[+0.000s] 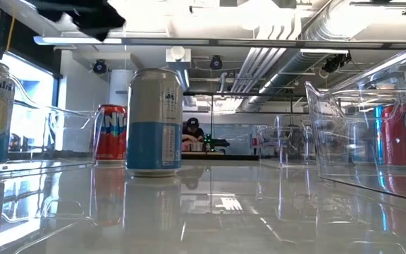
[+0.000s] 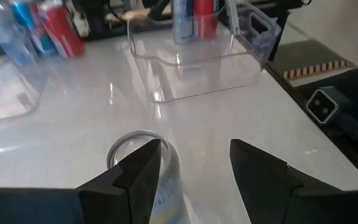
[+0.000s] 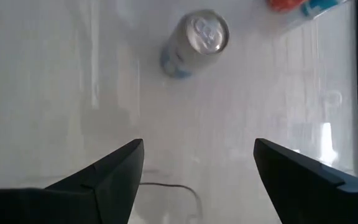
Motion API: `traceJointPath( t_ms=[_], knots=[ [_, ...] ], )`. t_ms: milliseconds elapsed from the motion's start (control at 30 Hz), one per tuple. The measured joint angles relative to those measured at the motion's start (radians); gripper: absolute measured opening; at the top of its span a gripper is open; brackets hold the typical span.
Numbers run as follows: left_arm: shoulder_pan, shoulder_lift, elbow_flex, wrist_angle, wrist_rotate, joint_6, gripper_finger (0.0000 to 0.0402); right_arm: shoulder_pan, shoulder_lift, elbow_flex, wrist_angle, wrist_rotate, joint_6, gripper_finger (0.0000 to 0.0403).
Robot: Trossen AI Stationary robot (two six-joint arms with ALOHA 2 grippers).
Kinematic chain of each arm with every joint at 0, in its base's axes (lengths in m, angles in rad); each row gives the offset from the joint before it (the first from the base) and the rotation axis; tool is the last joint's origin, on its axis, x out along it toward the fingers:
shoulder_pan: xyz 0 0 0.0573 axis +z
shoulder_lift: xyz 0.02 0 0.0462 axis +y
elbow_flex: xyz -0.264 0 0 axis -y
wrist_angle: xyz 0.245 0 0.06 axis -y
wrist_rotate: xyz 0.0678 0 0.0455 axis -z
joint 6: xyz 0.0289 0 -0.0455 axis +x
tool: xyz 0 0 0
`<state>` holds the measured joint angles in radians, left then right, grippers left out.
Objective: Sort soda cans
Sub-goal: Put the center blue and white soda can into the middle left transparent bin
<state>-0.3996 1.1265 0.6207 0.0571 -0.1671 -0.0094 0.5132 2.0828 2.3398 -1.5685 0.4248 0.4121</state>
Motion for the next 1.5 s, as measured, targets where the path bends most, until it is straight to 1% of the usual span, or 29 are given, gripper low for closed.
traceJointPath(
  t_ms=[67, 167, 267, 333, 400, 500, 600, 667, 833, 967, 1333, 1433, 1500],
  knots=[
    [0.028, 0.051, 0.037, -0.005, 0.054, 0.003, 0.0201, 0.042, -0.024, 0.0, 0.012, 0.044, 0.06, 0.0299],
    [0.067, 0.112, 0.099, -0.016, 0.125, 0.052, 0.0229, 0.102, -0.056, 0.0, -0.003, 0.159, 0.188, 0.0298],
    [0.104, 0.168, 0.151, -0.069, 0.162, 0.138, 0.0264, 0.157, -0.073, 0.0, -0.001, 0.24, 0.258, 0.0298],
    [0.128, 0.202, 0.183, -0.112, 0.168, 0.2, 0.0289, 0.186, -0.079, 0.0, -0.002, 0.292, 0.302, 0.0298],
    [0.157, 0.232, 0.21, -0.158, 0.169, 0.247, 0.0312, 0.211, -0.081, 0.0, -0.002, 0.33, 0.328, 0.0298],
    [0.206, 0.282, 0.237, -0.212, 0.175, 0.265, 0.0337, 0.229, -0.078, 0.0, -0.002, 0.351, 0.355, 0.0298],
    [0.241, 0.322, 0.255, -0.231, 0.228, 0.274, 0.035, 0.235, -0.078, 0.0, -0.002, 0.358, 0.375, 0.0298],
    [0.253, 0.345, 0.255, -0.249, 0.252, 0.282, 0.0352, 0.235, -0.077, 0.0, -0.002, 0.359, 0.377, 0.0298],
    [0.262, 0.378, 0.253, -0.25, 0.255, 0.282, 0.0353, 0.235, -0.076, 0.0, -0.002, 0.36, 0.376, 0.0298],
    [0.262, 0.383, 0.253, -0.247, 0.251, 0.236, 0.0349, 0.235, -0.076, 0.0, -0.002, 0.359, 0.381, 0.0298],
    [0.258, 0.383, 0.251, -0.192, 0.245, 0.04, 0.0289, 0.235, -0.076, 0.0, -0.002, 0.359, 0.384, 0.0298],
    [0.239, 0.374, 0.252, -0.16, 0.213, -0.006, 0.0285, 0.236, -0.076, 0.0, -0.002, 0.359, 0.384, 0.0298],
    [0.222, 0.345, 0.251, -0.165, 0.157, -0.021, 0.0285, 0.236, -0.076, 0.0, -0.003, 0.359, 0.384, 0.0298]
  ],
)
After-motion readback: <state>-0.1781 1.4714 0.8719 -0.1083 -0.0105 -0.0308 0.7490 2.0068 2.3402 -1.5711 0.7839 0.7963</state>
